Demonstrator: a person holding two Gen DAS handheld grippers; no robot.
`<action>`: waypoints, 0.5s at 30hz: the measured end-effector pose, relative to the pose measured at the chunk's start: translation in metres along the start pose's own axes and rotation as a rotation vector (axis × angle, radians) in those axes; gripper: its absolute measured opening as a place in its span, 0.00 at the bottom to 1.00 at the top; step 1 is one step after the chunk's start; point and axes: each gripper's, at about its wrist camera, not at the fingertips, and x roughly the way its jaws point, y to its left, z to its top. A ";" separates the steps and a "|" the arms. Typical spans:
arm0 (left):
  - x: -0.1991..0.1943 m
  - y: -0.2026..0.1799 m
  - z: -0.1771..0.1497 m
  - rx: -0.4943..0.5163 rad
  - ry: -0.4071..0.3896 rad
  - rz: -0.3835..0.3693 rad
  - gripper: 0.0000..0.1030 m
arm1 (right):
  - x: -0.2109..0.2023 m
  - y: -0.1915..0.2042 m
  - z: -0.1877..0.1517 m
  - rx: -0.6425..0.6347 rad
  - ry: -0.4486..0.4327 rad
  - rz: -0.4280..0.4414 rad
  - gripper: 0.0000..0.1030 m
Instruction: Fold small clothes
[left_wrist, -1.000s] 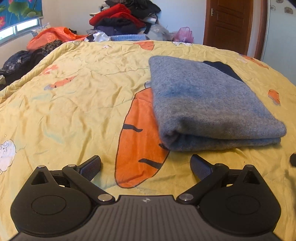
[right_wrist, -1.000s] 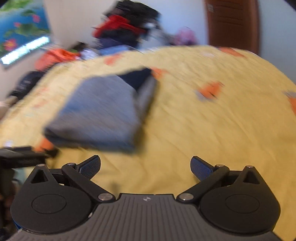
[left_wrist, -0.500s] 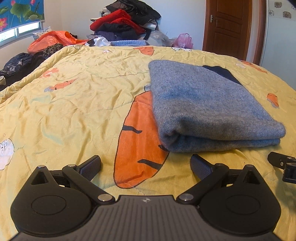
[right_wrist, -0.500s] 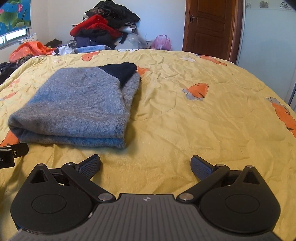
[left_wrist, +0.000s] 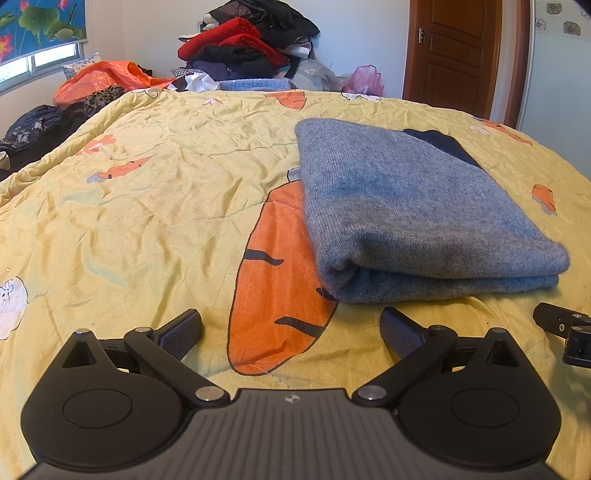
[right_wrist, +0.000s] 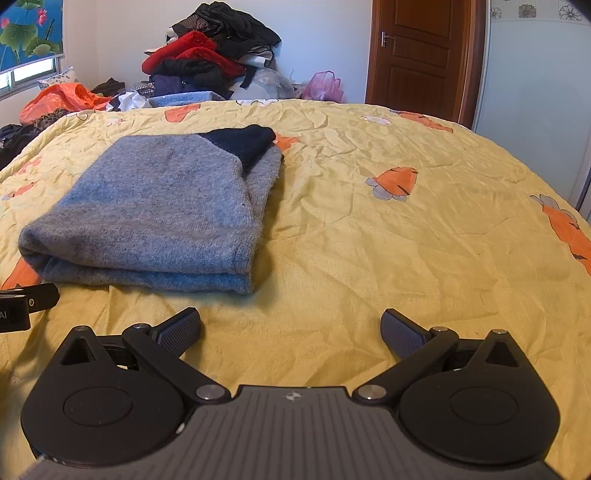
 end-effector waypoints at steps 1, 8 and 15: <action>0.000 0.000 0.000 0.000 0.000 0.001 1.00 | 0.000 0.000 0.000 0.000 0.000 -0.001 1.00; 0.000 0.000 0.000 -0.002 -0.002 0.001 1.00 | 0.000 0.000 0.000 0.000 0.000 -0.001 1.00; 0.000 0.000 0.000 -0.003 -0.002 0.001 1.00 | -0.001 0.001 -0.001 0.000 -0.001 -0.001 1.00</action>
